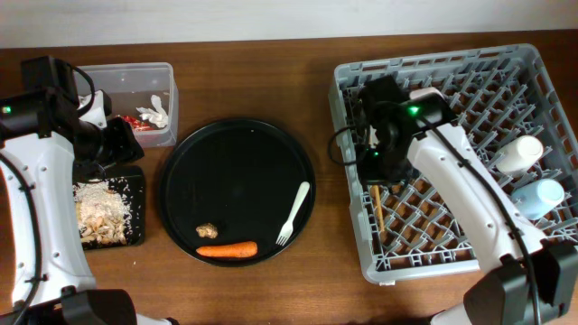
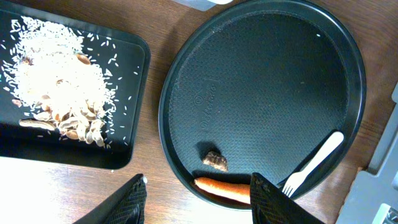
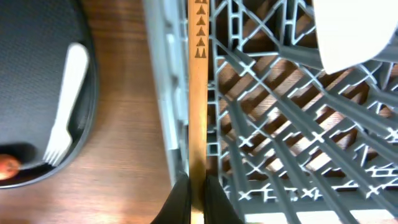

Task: Sort waste into correct bins and load items into the dishwasher rack

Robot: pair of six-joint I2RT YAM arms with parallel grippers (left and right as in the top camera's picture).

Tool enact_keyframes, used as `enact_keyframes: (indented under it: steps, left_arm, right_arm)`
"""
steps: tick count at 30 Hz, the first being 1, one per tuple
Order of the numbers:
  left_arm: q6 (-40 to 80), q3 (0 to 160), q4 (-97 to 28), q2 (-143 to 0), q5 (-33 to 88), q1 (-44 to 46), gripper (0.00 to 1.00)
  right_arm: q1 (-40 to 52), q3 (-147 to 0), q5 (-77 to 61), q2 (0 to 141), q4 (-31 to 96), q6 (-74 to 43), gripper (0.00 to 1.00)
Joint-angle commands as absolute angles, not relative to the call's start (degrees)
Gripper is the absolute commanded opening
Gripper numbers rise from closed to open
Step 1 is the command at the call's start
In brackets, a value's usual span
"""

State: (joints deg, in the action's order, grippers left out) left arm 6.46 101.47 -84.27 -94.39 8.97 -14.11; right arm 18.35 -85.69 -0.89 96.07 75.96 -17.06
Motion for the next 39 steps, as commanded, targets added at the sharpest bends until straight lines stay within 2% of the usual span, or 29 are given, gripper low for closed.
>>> enact_keyframes:
  steps: [1, 7, 8, 10, 13, 15, 21, 24, 27, 34, 39]
  left_arm:
    - [5.76, 101.51, -84.29, -94.17, 9.17, -14.33, 0.53]
    - [5.76, 101.51, -84.31, -94.17, 9.17, -14.31, 0.53]
    - [5.76, 101.51, -84.31, -94.17, 9.17, -14.33, 0.53]
    - [5.76, 101.51, -84.33, -94.17, 9.17, -14.31, 0.53]
    - [5.76, 101.51, -84.31, -94.17, 9.17, -14.31, 0.53]
    - [5.76, 101.51, -84.31, -94.17, 9.17, -14.33, 0.53]
    - [5.76, 101.51, -84.29, -94.17, 9.17, -14.31, 0.53]
    - [5.76, 101.51, -84.29, -94.17, 9.17, -14.31, 0.53]
    - [5.76, 101.51, -84.29, -94.17, 9.17, -14.31, 0.53]
    - [5.76, 101.51, -84.31, -94.17, 9.17, -14.31, 0.53]
    - [5.76, 101.51, -84.29, -94.17, 9.17, -14.33, 0.53]
  right_arm:
    - [17.54, -82.21, -0.6, 96.92, 74.37, -10.66, 0.05]
    - [17.54, -77.58, -0.34, 96.92, 68.71, -9.23, 0.05]
    - [17.54, -77.23, -0.34, 96.92, 68.07, -9.23, 0.16]
    - [17.56, -76.38, -0.36, 96.92, 66.63, -9.26, 0.26]
    - [17.56, -76.29, -0.36, 96.92, 66.57, -9.23, 0.38]
    - [17.56, -76.31, -0.38, 96.9, 66.59, -9.34, 0.42]
    - [18.63, -82.98, -4.29, 94.5, 68.47, -15.11, 0.45]
    - [21.87, -86.96, -7.7, 93.67, 67.88, -16.21, 0.46]
    - [26.5, -87.11, -7.77, 94.39, 66.46, -22.57, 0.49]
    - [37.63, -86.15, -8.08, 105.27, 63.81, -34.57, 0.5]
    - [40.88, -86.15, -8.6, 113.67, 62.92, -38.85, 0.51]
